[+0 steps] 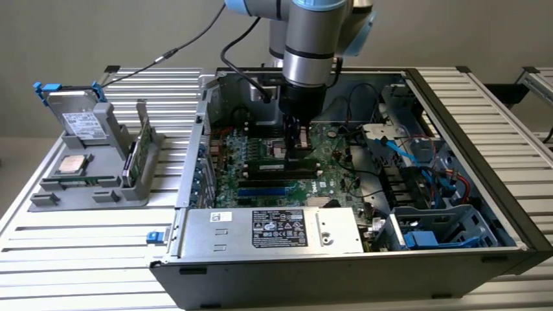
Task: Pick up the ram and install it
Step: 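Insert the ram into the slot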
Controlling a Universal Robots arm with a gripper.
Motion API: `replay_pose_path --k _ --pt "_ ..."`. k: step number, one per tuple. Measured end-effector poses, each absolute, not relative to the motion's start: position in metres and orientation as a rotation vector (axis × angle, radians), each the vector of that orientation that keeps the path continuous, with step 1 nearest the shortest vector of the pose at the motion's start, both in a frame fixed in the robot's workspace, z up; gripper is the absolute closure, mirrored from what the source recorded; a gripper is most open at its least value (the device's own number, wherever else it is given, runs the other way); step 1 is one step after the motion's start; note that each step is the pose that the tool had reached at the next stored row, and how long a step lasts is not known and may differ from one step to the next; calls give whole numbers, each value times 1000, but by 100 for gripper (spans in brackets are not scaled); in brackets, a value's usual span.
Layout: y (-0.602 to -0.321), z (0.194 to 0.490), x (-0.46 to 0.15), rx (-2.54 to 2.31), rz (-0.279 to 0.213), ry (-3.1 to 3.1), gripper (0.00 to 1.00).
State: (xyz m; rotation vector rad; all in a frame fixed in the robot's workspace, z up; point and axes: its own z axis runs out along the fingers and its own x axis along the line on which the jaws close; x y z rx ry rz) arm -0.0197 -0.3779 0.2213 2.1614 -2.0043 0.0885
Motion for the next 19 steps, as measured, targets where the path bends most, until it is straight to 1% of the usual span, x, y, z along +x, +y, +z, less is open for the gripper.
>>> replay_pose_path --k 19 --pt "-378 215 -18 2144 99 -2009 86"
